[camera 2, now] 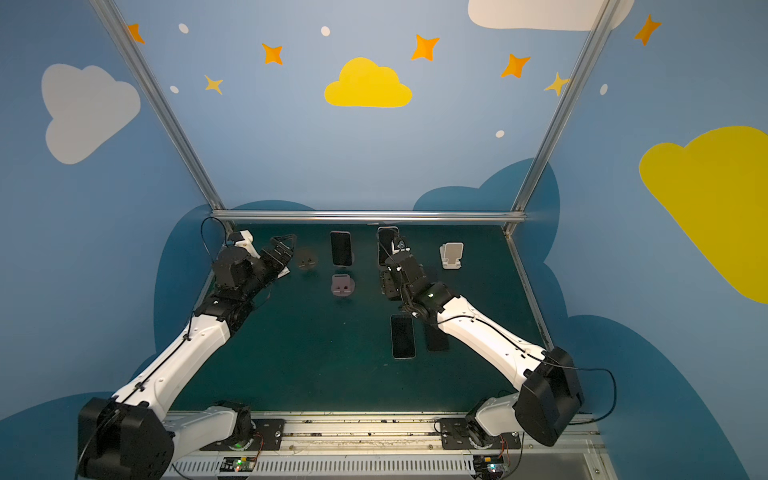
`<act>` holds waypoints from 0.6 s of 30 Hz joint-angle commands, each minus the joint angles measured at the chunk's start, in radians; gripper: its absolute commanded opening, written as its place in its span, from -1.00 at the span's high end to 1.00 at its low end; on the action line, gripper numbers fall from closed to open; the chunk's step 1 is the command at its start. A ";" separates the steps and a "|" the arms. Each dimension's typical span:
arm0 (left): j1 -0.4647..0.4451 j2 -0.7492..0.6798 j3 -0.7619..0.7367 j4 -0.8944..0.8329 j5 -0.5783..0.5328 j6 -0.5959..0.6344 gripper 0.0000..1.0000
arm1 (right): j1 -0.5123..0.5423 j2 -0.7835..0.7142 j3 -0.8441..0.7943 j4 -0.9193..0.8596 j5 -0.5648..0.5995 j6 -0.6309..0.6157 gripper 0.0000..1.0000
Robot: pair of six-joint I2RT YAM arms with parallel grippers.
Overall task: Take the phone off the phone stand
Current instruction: 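Carry the light-blue-edged phone with the right gripper toward the flat phones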
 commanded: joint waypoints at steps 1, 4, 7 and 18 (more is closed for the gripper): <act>-0.009 -0.004 0.027 -0.024 -0.033 0.050 -1.00 | 0.031 -0.044 0.005 -0.060 -0.033 0.008 -0.27; -0.010 -0.025 0.017 -0.033 -0.081 0.066 -1.00 | 0.063 -0.057 0.006 -0.107 -0.040 0.024 -0.26; -0.011 -0.036 0.005 -0.017 -0.091 0.068 -1.00 | 0.088 -0.068 -0.013 -0.116 -0.070 0.093 -0.25; -0.019 -0.047 0.009 -0.025 -0.087 0.065 -1.00 | 0.187 -0.035 -0.048 -0.193 -0.163 0.294 -0.21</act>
